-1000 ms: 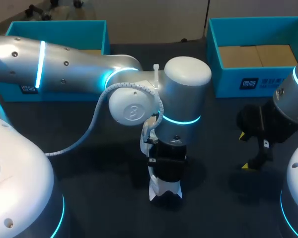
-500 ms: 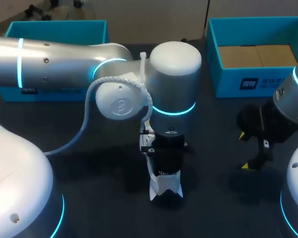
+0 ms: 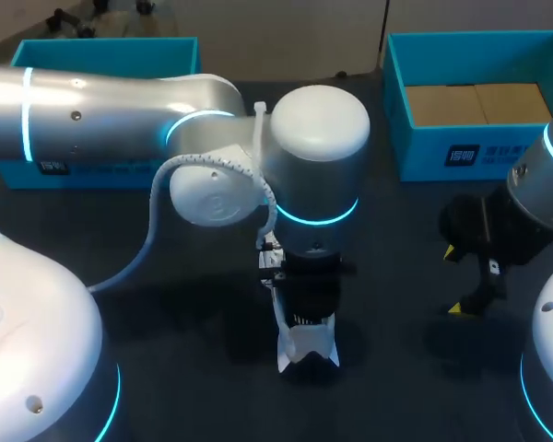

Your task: Take the shoe out of the shoebox, open the shoe tongue, remove and reinsert the insole, then place the shoe into the shoebox

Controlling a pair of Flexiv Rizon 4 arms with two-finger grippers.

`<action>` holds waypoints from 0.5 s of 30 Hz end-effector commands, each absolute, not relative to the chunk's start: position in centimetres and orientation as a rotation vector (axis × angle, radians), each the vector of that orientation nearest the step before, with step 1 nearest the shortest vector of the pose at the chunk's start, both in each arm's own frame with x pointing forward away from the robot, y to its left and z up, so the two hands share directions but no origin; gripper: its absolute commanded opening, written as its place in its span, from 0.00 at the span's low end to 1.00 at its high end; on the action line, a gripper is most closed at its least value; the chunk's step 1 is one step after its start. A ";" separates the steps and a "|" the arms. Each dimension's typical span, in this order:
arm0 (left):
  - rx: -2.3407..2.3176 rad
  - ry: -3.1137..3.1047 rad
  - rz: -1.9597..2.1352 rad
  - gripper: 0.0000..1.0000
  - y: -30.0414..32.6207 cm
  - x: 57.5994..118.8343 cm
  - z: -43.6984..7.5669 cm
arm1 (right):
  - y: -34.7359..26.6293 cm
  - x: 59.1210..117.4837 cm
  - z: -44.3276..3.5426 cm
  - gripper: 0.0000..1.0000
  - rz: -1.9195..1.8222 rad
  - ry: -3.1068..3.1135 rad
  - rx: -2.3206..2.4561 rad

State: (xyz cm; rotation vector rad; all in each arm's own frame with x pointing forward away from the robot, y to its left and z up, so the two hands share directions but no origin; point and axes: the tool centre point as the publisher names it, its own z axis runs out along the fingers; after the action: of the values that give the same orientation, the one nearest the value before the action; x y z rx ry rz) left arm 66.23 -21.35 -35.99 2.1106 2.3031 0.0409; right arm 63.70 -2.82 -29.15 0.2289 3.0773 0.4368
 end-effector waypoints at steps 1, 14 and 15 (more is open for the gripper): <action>2.066 2.343 0.054 0.18 -21.6 66.7 -35.9 | -2.8 63.6 -29.3 1.00 0.434 3.075 0.230; 1.939 2.415 0.053 0.77 -20.8 67.3 -35.7 | -2.8 63.6 -29.3 1.00 0.434 3.075 0.230; 1.937 2.417 0.051 0.85 -20.8 67.4 -35.8 | -2.8 63.6 -29.3 1.00 0.434 3.075 0.230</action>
State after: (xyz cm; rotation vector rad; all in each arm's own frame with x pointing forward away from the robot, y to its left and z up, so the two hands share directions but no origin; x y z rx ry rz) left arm 67.49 -21.30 -35.83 1.9434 2.4246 0.0609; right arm 63.70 -2.82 -29.15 0.2290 3.0773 0.4368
